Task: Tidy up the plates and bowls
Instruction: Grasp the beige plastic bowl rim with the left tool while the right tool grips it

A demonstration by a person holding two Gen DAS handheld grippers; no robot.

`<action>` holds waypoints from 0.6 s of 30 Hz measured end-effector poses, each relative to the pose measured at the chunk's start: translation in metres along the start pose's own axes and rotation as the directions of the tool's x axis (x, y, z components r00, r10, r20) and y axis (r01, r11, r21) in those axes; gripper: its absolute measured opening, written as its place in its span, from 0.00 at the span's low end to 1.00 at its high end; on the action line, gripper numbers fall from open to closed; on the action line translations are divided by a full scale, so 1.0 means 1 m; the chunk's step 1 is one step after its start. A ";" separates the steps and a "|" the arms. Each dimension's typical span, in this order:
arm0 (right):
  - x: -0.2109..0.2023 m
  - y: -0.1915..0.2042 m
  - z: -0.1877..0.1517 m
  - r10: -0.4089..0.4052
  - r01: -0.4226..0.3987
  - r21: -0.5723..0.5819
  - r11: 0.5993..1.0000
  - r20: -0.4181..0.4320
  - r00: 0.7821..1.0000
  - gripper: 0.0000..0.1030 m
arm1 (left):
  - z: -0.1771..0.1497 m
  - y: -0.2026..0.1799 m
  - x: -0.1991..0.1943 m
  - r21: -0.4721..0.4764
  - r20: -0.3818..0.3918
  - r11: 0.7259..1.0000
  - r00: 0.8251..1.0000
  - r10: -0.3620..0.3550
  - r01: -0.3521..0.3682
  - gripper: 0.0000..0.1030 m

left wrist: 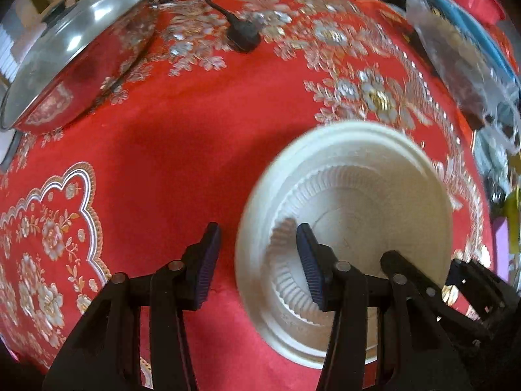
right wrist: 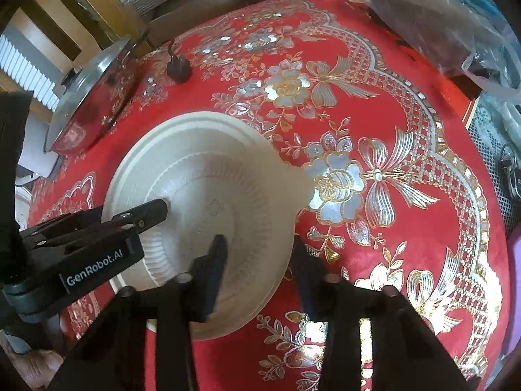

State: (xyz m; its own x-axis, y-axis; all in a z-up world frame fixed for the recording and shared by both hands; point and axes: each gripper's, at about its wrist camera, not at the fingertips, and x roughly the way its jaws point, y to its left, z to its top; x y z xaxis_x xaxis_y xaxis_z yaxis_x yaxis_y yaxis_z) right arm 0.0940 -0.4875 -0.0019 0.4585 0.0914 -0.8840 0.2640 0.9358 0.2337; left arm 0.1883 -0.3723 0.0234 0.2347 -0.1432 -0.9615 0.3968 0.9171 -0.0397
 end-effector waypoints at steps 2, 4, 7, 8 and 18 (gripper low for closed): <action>0.000 0.001 -0.001 0.001 -0.001 -0.009 1.000 0.002 1.000 0.26 | -0.002 -0.003 0.000 0.014 0.010 1.000 1.000 -0.002 0.002 0.27; 0.000 0.005 -0.002 -0.004 0.005 -0.028 1.000 0.005 1.000 0.25 | -0.003 -0.004 0.000 0.015 0.012 1.000 1.000 -0.005 0.005 0.27; 0.000 0.009 -0.005 -0.022 0.022 -0.054 0.998 0.007 1.000 0.25 | -0.006 -0.002 -0.002 0.014 0.013 1.000 1.000 -0.001 0.000 0.27; 0.000 0.011 -0.006 -0.026 0.027 -0.061 0.998 0.011 1.000 0.25 | -0.008 -0.001 -0.004 0.015 0.017 1.000 1.000 0.001 -0.001 0.27; -0.015 0.047 -0.023 -0.052 0.056 -0.129 0.990 0.035 0.998 0.28 | -0.031 0.031 -0.033 -0.024 0.044 1.000 0.999 0.005 -0.004 0.27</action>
State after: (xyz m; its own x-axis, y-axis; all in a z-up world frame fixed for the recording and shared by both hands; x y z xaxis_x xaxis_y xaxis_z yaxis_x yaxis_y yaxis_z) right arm 0.0799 -0.4370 0.0134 0.4735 0.0303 -0.8803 0.1776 0.9756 0.1291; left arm 0.1652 -0.3279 0.0456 0.2757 -0.1550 -0.9487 0.3741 0.9264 -0.0427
